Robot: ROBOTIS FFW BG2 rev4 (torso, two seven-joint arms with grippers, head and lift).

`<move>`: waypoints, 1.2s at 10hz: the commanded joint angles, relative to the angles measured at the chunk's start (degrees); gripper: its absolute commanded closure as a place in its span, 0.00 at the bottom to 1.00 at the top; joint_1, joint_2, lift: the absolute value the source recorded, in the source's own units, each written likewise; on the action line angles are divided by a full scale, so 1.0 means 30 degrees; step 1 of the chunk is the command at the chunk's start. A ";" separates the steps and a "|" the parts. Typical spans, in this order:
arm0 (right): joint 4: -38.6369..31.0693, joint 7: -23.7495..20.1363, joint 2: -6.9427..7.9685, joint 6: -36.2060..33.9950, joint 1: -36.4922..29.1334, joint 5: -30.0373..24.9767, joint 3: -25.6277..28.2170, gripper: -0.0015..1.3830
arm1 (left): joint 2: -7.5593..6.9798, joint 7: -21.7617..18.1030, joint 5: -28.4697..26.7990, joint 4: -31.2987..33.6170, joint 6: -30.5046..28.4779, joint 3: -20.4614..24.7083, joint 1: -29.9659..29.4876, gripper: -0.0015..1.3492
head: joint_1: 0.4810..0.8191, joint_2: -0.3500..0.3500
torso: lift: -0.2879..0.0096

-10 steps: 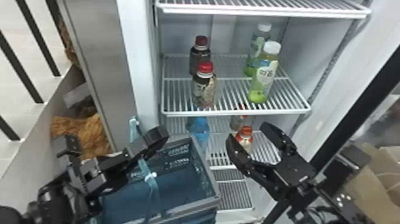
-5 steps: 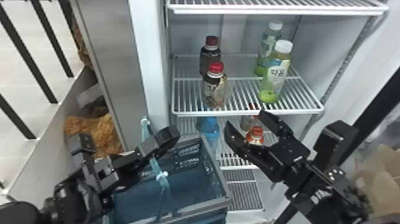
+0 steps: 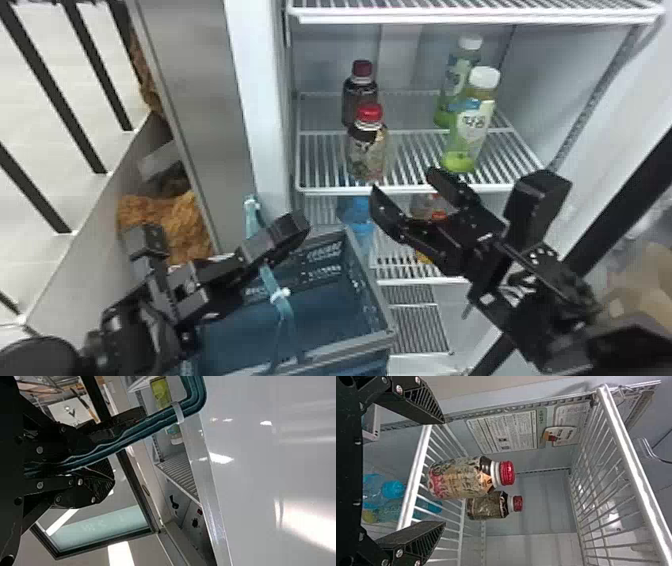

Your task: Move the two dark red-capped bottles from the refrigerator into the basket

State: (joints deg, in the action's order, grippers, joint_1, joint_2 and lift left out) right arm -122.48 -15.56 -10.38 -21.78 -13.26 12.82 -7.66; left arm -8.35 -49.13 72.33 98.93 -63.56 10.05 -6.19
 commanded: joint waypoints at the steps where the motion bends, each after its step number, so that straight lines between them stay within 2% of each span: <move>1: 0.0913 0.0090 0.0002 -0.0190 0.1045 -0.0123 -0.0493 0.12 | 0.0000 0.0000 0.0000 0.0000 0.0000 0.0001 0.0003 0.89 | 0.63 0.47 | 0.85; 12: 0.6772 0.0734 0.0471 0.0185 0.6435 -0.0237 -0.2626 0.12 | -0.0088 0.0000 0.0038 0.0000 0.0000 -0.0038 0.0050 0.89 | 0.63 0.54 | 0.85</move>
State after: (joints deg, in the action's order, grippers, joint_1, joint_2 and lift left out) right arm -102.65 -13.42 -9.12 -21.44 5.59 12.23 -15.40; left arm -8.62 -49.13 72.44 98.93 -63.56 9.95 -6.04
